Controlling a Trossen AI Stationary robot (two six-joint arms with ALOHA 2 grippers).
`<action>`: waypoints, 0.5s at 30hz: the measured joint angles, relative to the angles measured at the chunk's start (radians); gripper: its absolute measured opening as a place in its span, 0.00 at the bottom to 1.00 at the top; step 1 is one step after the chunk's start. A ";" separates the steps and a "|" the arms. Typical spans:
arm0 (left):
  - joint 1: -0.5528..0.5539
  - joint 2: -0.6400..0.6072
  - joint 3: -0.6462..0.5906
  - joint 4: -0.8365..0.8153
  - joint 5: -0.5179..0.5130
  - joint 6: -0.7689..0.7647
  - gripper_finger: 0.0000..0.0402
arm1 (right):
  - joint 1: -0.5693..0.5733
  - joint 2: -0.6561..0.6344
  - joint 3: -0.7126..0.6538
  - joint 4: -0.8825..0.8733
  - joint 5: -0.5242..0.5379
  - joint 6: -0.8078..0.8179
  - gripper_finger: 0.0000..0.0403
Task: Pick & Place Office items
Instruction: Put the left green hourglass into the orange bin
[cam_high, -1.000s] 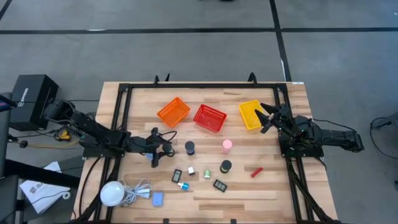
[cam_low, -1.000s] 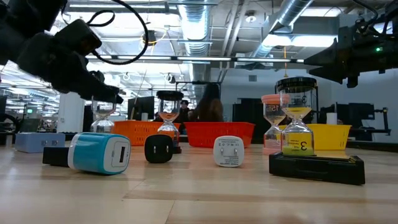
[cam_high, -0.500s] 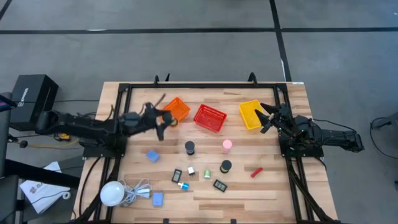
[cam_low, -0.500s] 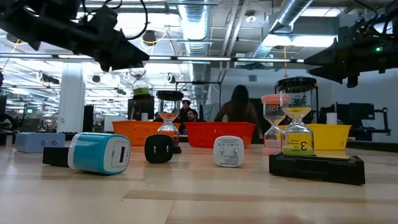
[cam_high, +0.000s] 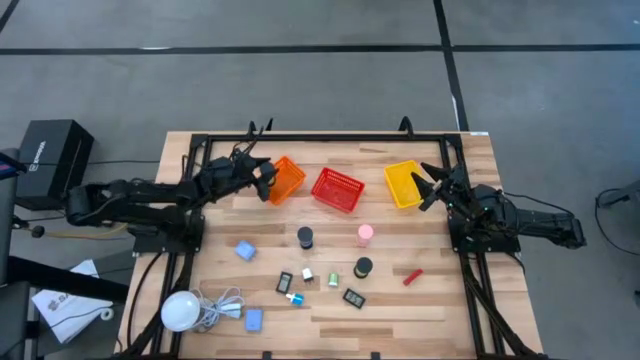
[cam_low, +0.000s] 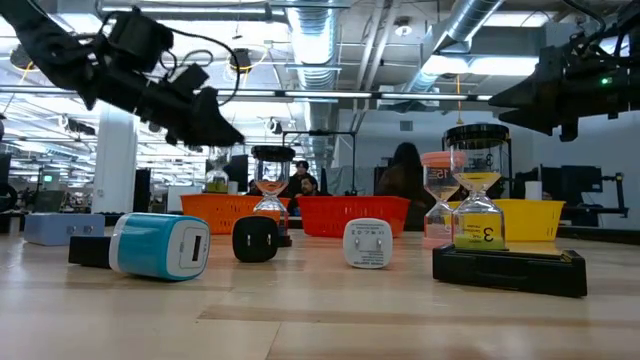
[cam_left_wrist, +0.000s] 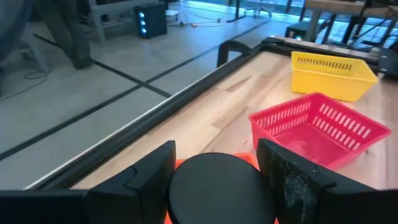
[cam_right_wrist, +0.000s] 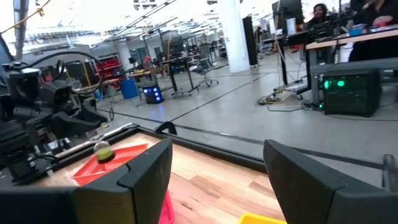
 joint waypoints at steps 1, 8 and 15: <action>0.006 0.023 0.000 0.026 0.006 0.000 0.51 | -0.006 0.000 0.000 0.000 0.000 0.000 0.61; 0.015 0.164 0.005 0.247 0.013 0.056 0.54 | -0.027 0.000 0.000 -0.002 0.000 0.000 0.61; 0.016 0.285 0.073 0.253 0.013 0.034 0.50 | -0.026 0.000 0.000 -0.006 0.000 0.000 0.61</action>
